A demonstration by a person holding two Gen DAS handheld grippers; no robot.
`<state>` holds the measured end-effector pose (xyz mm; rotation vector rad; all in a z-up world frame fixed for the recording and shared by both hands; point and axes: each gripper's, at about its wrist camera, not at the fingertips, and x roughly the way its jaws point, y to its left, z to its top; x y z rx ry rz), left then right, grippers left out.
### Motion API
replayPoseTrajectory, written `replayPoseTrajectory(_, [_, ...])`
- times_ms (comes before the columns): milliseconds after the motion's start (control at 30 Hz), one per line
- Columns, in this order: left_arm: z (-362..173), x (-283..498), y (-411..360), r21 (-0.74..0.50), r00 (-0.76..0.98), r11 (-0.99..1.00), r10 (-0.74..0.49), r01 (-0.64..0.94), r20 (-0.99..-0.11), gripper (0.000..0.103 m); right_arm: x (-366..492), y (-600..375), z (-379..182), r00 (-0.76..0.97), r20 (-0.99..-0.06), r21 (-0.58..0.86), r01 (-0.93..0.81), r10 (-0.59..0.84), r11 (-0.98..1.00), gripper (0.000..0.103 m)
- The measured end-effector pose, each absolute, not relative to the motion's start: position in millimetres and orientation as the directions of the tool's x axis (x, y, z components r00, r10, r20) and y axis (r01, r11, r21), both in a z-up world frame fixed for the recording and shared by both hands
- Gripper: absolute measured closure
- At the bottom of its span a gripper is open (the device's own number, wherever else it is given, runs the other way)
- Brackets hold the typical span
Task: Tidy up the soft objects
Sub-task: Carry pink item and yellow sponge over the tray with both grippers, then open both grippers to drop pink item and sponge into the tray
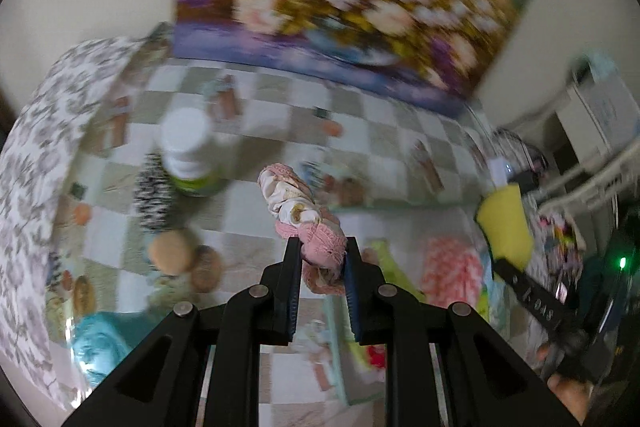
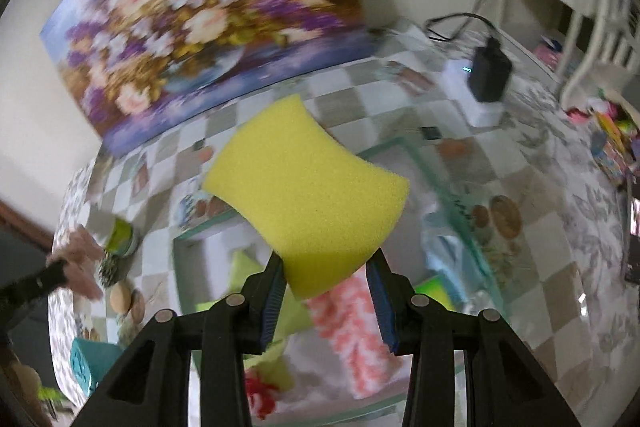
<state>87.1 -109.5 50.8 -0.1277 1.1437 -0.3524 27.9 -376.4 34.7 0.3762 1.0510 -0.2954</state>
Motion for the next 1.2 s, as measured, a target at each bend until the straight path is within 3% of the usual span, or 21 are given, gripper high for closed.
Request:
replayPoseTrajectory(367, [18.9, 71.1, -187.4, -0.271, 0.298, 0.895, -0.383, 0.356, -0.874, 0.082, 24.0, -413.1, 8.6, 0.439, -0.896, 0.188, 0.501, -0.061, 0.845, 0.060])
replayPoseTrajectory(900, [-32.0, 70.9, -223.5, -0.268, 0.205, 0.888, -0.361, 0.374, -0.910, 0.081, 29.7, -421.0, -18.1, 0.396, -0.918, 0.204, 0.522, -0.024, 0.828, 0.058])
replayPoseTrajectory(1000, [-36.5, 72.0, -223.0, -0.263, 0.190, 0.894, -0.347, 0.363, -0.918, 0.072, 30.2, -420.9, -20.3, 0.382, -0.924, 0.199, 0.525, -0.020, 0.827, 0.058])
replayPoseTrajectory(1067, [-35.7, 72.0, -221.2, -0.261, 0.194, 0.898, -0.344, 0.355, -0.919, 0.058, 30.0, -420.7, -20.4, 0.373, -0.928, 0.193, 0.528, -0.022, 0.827, 0.055])
replayPoseTrajectory(1200, [-31.7, 73.9, -216.6, -0.258, 0.203, 0.905, -0.338, 0.338, -0.919, 0.052, 30.2, -419.6, -19.1, 0.361, -0.932, 0.180, 0.530, -0.029, 0.829, 0.050])
